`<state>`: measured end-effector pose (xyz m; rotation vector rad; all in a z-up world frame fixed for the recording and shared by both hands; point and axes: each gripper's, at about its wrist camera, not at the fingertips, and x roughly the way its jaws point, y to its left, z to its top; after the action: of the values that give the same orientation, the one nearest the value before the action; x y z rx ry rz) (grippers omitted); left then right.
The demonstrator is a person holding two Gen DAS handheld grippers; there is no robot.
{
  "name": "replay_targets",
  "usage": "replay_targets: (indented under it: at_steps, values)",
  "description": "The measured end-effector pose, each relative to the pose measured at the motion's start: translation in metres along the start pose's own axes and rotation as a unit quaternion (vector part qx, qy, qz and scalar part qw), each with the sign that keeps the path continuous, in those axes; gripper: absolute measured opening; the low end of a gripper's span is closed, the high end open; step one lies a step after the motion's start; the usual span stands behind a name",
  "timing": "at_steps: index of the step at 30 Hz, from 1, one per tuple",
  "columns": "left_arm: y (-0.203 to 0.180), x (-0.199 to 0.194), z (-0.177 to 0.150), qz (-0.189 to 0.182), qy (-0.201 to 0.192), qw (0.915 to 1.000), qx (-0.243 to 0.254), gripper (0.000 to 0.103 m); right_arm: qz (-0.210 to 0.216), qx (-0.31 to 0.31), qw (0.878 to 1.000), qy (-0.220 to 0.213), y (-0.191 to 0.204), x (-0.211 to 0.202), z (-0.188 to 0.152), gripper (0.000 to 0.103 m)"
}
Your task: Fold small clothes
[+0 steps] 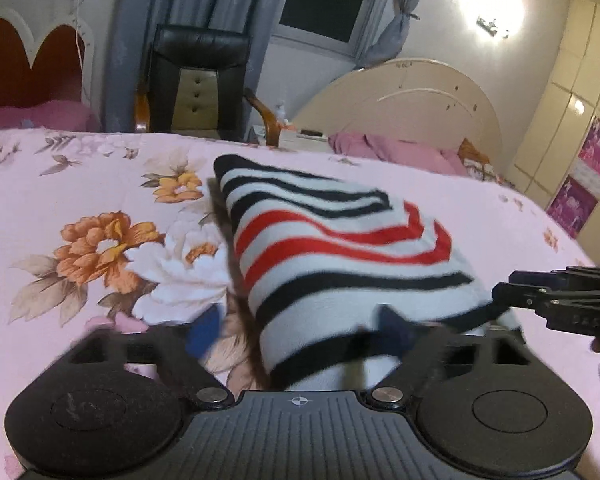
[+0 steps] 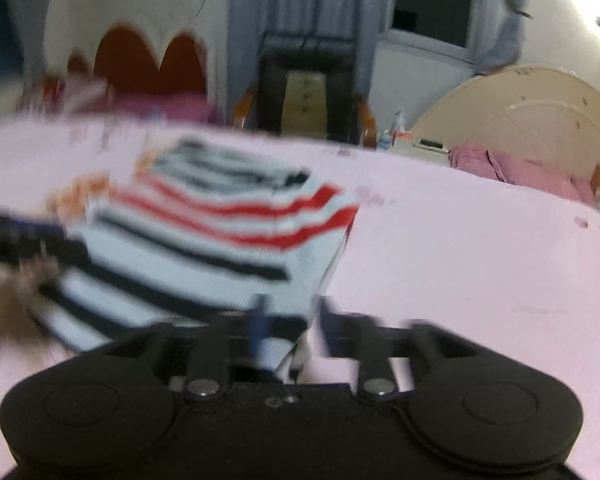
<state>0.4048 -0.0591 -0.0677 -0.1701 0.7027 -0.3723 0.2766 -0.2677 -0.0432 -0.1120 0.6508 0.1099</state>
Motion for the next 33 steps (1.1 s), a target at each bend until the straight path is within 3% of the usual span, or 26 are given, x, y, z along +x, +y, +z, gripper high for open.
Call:
replay_targets:
  at_steps: [1, 4, 6, 10, 12, 13, 14, 15, 18, 20, 25, 30, 33]
  values:
    - [0.0, 0.002, 0.003, -0.003, 0.0, 1.0, -0.004, 0.1, 0.004, 0.021, 1.0, -0.006, -0.006, 0.001, 0.005, 0.056]
    - [-0.005, 0.014, 0.01, -0.017, 0.018, 0.9997, 0.003, 0.1, 0.007, 0.045, 0.999, 0.014, -0.018, 0.018, 0.015, 0.036]
    - [-0.005, 0.026, 0.013, -0.026, 0.036, 0.999, -0.008, 0.099, 0.007, 0.059, 0.998, 0.025, -0.028, 0.032, 0.016, 0.036]
    - [0.008, 0.054, 0.009, -0.034, 0.096, 0.9938, -0.045, 0.094, 0.046, 0.176, 0.981, 0.063, -0.068, 0.06, 0.005, 0.052]
    - [0.014, 0.057, 0.006, -0.042, 0.101, 0.9922, -0.06, 0.094, 0.052, 0.202, 0.975, 0.074, -0.084, 0.069, -0.002, 0.062]
    - [0.013, 0.054, 0.007, -0.036, 0.099, 0.9928, -0.055, 0.094, 0.058, 0.227, 0.969, 0.076, -0.092, 0.067, -0.002, 0.058]
    - [0.012, 0.05, 0.008, -0.031, 0.094, 0.994, -0.047, 0.094, 0.069, 0.255, 0.962, 0.071, -0.099, 0.06, -0.002, 0.042]
    - [0.012, 0.048, 0.008, -0.033, 0.09, 0.9943, -0.047, 0.094, 0.082, 0.273, 0.957, 0.061, -0.103, 0.054, -0.001, 0.039]
    - [0.022, 0.052, 0.01, -0.059, 0.095, 0.9905, -0.08, 0.086, 0.126, 0.302, 0.944, 0.047, -0.116, 0.052, -0.004, 0.048]
    - [0.029, 0.056, 0.01, -0.083, 0.106, 0.9853, -0.106, 0.082, 0.169, 0.335, 0.925, 0.063, -0.128, 0.063, -0.009, 0.068]
    - [0.042, 0.07, 0.009, -0.137, 0.138, 0.969, -0.152, 0.08, 0.238, 0.368, 0.892, 0.114, -0.145, 0.094, -0.025, 0.072]
    - [0.055, 0.081, 0.009, -0.176, 0.144, 0.9553, -0.189, 0.08, 0.27, 0.335, 0.894, 0.128, -0.137, 0.112, -0.013, 0.07]
    - [0.053, 0.088, 0.013, -0.18, 0.147, 0.9554, -0.183, 0.08, 0.278, 0.31, 0.899, 0.133, -0.133, 0.124, 0.002, 0.07]
